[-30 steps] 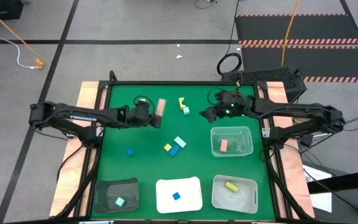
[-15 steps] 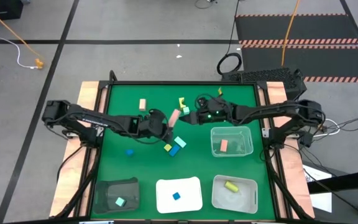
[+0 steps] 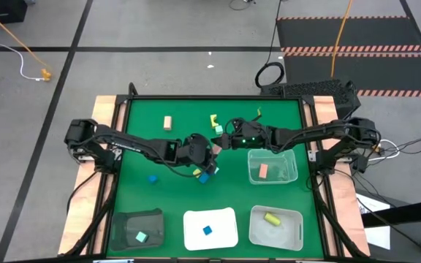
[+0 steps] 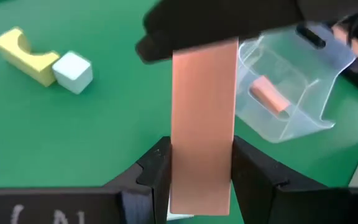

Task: Sort & place blocks by color
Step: Put the left brown block into the transparent bin

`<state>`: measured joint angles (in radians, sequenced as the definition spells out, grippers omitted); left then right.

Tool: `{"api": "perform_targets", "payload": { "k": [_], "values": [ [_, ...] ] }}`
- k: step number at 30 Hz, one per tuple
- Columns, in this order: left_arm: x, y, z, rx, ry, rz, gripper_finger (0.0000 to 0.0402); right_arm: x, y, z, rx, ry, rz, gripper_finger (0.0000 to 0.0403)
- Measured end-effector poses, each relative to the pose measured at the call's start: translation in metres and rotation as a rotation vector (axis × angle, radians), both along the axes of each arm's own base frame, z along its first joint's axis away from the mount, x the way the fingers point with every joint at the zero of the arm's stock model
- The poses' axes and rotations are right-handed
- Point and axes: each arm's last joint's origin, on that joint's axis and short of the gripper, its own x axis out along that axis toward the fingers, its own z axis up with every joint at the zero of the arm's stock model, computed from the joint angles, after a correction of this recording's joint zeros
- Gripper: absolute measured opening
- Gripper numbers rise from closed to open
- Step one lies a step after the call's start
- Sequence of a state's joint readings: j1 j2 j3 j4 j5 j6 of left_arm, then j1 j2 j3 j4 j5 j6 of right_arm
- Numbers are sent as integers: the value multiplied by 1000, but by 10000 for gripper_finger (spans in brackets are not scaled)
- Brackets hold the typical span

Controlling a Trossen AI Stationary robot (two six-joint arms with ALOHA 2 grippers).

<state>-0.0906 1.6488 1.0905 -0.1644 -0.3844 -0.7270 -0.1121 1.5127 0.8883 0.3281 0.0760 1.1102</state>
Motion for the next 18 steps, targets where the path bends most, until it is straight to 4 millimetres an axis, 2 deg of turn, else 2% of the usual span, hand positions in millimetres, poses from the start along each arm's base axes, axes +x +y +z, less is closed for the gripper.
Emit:
{"api": "perform_targets", "payload": {
  "k": [3,8,9,13,15,18],
  "values": [
    [6,0,0,0,-8,2,130,-1,1,-3,6,33,3,185],
    [5,0,0,18,-13,26,130,-2,1,-5,-7,57,6,49],
    [6,0,0,25,-15,30,130,-1,1,-4,-22,58,12,38],
    [7,0,1,14,-41,32,130,-2,0,-4,-26,63,58,39],
    [8,0,2,2,-53,36,157,-2,-2,-4,-37,64,85,39],
    [8,0,7,-33,-98,66,226,-3,-2,-8,-59,91,118,39]
  ]
}}
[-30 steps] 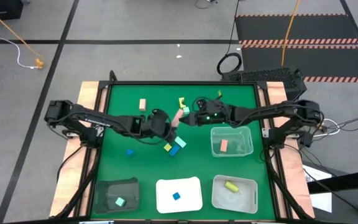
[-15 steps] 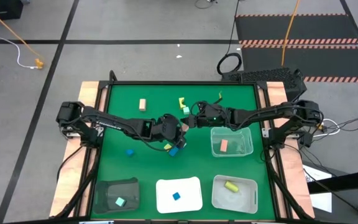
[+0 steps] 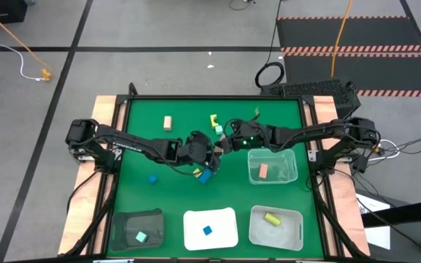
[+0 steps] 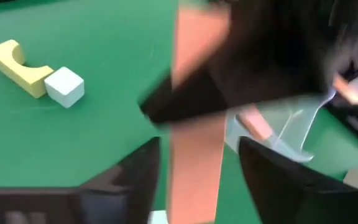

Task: Sort & place blocks by color
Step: Put the left brown block into the transparent bin

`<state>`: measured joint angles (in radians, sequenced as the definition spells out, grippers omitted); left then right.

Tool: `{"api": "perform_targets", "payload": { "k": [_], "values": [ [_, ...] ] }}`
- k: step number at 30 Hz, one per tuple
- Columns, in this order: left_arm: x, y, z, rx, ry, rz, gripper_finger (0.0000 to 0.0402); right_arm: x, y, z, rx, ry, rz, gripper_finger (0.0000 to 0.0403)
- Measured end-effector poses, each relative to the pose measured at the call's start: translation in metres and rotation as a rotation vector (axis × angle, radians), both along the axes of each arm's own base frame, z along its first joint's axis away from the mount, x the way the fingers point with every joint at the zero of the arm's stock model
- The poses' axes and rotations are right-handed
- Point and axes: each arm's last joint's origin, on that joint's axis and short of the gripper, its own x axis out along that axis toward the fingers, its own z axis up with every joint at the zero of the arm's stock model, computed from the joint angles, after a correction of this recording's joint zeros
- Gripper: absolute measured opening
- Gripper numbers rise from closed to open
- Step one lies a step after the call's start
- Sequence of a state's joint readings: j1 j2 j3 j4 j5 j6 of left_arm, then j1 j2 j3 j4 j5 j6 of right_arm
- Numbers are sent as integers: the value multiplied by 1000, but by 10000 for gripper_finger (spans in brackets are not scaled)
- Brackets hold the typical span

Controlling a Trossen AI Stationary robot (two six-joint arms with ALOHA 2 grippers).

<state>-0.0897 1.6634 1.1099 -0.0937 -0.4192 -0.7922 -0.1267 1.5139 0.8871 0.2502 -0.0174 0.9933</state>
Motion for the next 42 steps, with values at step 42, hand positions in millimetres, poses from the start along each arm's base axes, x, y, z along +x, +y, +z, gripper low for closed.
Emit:
{"api": "perform_targets", "payload": {
  "k": [42],
  "values": [
    [-73,16,-41,-496,903,-167,275,-142,50,32,-24,652,320,39]
  ]
}}
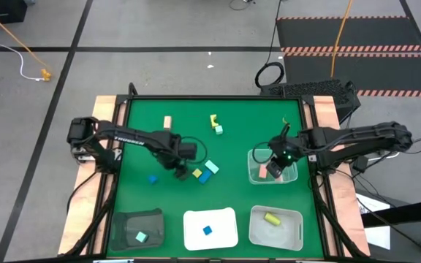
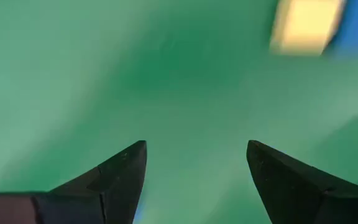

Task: Sort & place blocks by color
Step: Put the left brown block into the transparent bin

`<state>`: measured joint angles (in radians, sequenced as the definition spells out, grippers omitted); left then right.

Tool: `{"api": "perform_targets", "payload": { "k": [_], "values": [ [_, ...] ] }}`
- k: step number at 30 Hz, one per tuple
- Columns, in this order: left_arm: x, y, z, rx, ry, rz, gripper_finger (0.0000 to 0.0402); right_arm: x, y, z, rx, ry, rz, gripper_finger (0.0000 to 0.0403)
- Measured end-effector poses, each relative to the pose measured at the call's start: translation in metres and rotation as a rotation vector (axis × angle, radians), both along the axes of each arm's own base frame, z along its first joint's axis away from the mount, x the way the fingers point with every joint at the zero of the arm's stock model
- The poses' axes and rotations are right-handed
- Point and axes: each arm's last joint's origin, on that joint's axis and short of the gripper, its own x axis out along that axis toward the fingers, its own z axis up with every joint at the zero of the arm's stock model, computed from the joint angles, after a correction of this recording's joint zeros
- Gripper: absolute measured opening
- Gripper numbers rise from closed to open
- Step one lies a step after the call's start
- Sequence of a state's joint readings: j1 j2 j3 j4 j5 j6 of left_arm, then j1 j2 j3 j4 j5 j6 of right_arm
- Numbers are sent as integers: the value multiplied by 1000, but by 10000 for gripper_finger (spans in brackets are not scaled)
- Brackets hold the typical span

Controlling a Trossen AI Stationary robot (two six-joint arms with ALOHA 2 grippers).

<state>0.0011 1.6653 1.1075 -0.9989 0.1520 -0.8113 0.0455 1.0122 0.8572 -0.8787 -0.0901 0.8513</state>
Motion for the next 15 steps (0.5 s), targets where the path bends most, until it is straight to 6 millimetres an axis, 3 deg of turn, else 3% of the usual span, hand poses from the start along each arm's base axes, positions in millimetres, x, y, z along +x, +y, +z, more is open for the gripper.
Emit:
{"api": "perform_targets", "payload": {
  "k": [7,15],
  "values": [
    [-25,-28,2,10,234,-147,275,-5,3,-19,-71,51,6,103],
    [-32,-56,2,42,261,-211,274,-13,2,-43,-94,112,61,165]
  ]
}}
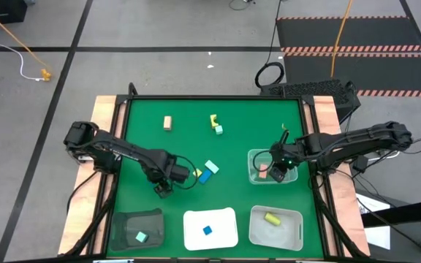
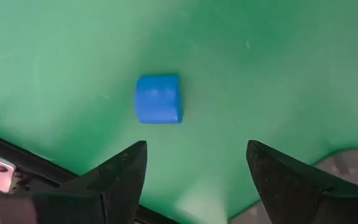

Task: Sort & place blocks by color
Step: Put the left brown block into the transparent bin, then put the left blue small block into the white bin

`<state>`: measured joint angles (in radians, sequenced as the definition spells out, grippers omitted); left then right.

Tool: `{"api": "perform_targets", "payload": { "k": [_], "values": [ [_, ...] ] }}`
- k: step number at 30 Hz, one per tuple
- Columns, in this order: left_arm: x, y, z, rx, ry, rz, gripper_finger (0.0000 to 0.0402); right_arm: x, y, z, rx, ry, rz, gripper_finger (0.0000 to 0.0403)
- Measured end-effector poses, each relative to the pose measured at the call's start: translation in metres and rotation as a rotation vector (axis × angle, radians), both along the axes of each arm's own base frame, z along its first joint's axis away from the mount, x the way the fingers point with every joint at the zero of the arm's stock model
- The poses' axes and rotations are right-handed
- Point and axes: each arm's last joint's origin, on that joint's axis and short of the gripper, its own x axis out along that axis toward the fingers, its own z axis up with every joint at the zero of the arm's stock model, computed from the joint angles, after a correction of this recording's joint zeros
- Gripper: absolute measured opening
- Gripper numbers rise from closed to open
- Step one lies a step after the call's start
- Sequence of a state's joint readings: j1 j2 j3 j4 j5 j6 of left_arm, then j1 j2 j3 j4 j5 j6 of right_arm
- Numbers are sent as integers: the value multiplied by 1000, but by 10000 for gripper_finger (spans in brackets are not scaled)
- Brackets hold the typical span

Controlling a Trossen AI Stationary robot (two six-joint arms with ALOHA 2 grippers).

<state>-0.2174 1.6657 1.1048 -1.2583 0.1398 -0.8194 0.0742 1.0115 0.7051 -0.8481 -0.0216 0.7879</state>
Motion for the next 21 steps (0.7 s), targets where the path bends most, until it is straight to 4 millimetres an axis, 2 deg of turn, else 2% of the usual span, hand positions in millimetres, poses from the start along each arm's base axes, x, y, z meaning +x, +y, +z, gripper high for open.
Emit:
{"api": "perform_targets", "payload": {
  "k": [5,10,21],
  "values": [
    [-3,-3,-4,67,2,16,273,0,0,-7,-5,-6,17,212],
    [-3,-2,-18,60,-48,7,273,2,0,-7,-2,-38,22,244],
    [-29,14,-53,93,52,92,273,11,1,-3,13,-140,9,251]
  ]
}}
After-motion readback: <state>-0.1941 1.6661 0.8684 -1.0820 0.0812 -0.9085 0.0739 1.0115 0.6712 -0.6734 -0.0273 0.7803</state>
